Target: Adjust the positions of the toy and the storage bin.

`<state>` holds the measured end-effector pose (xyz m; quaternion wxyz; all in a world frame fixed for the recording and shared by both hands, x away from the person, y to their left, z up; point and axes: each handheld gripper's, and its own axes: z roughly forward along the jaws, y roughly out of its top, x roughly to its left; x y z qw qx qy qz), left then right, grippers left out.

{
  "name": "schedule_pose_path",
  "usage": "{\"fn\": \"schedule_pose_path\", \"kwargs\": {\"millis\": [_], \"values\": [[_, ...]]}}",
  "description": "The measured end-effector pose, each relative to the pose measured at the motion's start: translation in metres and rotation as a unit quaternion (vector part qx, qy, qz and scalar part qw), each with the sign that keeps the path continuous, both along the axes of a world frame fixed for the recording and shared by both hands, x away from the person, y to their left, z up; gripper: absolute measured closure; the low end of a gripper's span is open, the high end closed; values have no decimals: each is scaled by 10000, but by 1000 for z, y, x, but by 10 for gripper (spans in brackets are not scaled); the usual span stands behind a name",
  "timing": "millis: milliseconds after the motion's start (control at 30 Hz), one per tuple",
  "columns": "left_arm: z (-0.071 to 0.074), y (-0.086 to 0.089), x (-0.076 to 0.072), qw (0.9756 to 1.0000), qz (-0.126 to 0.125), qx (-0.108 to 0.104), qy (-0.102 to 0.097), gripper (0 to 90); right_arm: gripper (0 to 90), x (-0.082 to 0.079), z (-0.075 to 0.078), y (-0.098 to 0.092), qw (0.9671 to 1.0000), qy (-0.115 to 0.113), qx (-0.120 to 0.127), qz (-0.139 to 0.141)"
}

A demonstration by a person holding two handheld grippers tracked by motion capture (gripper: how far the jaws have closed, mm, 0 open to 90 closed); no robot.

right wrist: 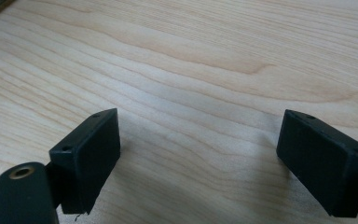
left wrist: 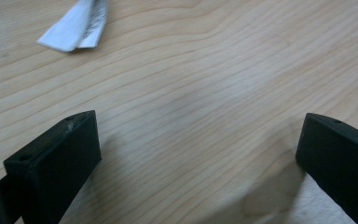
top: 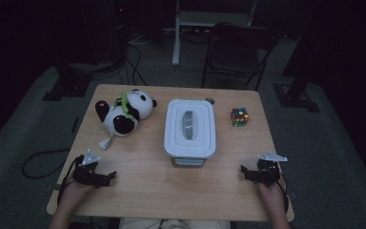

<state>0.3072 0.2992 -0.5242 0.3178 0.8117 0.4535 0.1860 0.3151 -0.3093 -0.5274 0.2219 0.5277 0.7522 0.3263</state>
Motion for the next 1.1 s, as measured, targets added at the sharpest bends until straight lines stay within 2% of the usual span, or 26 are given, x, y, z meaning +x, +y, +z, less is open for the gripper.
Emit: {"fn": "schedule_pose_path", "kwargs": {"millis": [200, 367, 433, 567, 633, 767, 1100], "values": [[0, -5, -2, 10000, 97, 14, 15, 4, 130, 0, 0, 0, 10000, 2, 1, -60], [0, -15, 1, 9999, -109, 23, -3, 5, 129, 0, 0, 0, 10000, 2, -2, -58], [1, -19, 1, 9996, -139, 148, -173, 5, 128, 0, 0, 0, 10000, 6, 0, -58], [1, -27, 6, 9997, -237, 83, -43, 5, 126, 0, 0, 1, 9999, 7, -2, -142], [5, -32, 8, 9992, -302, 203, -139, 5, 125, 0, 0, 1, 9999, 7, -17, -147], [12, -40, 14, 9991, -395, 46, -159, 5, 126, 0, 0, 2, 9999, 9, -7, -137], [20, -62, 32, 9973, -692, -35, -248, 5, 127, 6, 3, 17, 9998, 29, -67, 198]]}}
